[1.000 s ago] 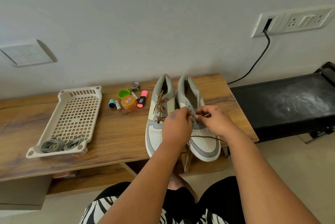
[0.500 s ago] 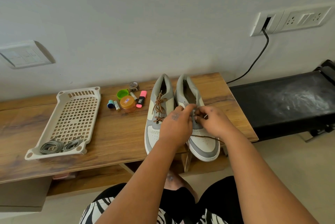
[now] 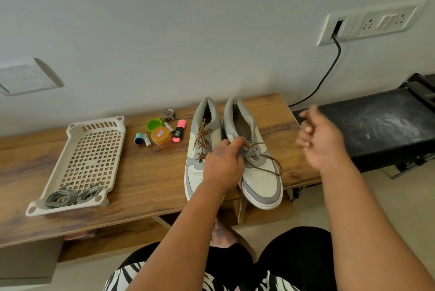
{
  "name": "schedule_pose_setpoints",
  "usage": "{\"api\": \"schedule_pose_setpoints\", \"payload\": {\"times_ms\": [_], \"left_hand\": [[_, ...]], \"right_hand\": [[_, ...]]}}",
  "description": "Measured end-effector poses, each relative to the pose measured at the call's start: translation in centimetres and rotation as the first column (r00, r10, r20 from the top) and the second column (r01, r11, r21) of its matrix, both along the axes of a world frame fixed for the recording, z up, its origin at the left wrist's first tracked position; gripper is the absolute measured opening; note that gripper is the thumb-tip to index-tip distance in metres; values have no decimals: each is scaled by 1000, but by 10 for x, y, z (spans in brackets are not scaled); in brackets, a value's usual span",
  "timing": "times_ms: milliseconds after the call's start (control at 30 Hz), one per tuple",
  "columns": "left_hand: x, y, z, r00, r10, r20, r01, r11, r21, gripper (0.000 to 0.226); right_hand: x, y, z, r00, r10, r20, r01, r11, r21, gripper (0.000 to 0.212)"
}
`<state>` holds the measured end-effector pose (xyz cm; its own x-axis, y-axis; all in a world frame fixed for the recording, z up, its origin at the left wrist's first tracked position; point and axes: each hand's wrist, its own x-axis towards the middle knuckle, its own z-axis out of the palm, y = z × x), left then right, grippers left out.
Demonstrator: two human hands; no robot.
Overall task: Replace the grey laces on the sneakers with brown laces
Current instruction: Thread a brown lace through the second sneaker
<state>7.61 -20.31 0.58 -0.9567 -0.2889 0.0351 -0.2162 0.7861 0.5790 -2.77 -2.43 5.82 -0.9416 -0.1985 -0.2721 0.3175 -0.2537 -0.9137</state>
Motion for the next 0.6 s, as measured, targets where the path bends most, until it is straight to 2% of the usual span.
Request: {"api": "schedule_pose_setpoints", "payload": {"times_ms": [33,67,100,133,167,433,467,533,600], "left_hand": [[0,-1,0,1000,2,-5,-2,1000,6,33],[0,-1,0,1000,2,-12,-2,1000,10,33],[1,0,0,1000,0,-17,0,1000,14,33],[1,0,0,1000,-2,-19,3,1000,17,33],[1,0,1,1000,-5,-17,6,1000,21,33],[1,-2,3,1000,-27,8,26,999,36,33],[1,-2,3,1000,-26,6,26,999,34,33],[1,-3,2,1000,-24,4,24,999,29,34],[1,-4,2,1000,-28,3,28,999,27,34]], "right_hand": [[3,-6,-3,982,158,-107,-106,917,385,31],[5,-12,-10,926,347,-146,-169,731,662,30],[8,-19,-17,854,505,-123,-208,550,809,27],[12,-26,-22,797,596,-92,-227,438,870,25],[16,-32,-25,771,631,-81,-226,390,893,24],[14,-38,-30,791,594,-143,-126,387,914,12],[12,-36,-28,813,556,-175,-90,416,905,14],[4,-29,-25,902,323,-287,47,587,808,22],[-5,-20,-22,938,-59,-342,263,764,589,26]]}}
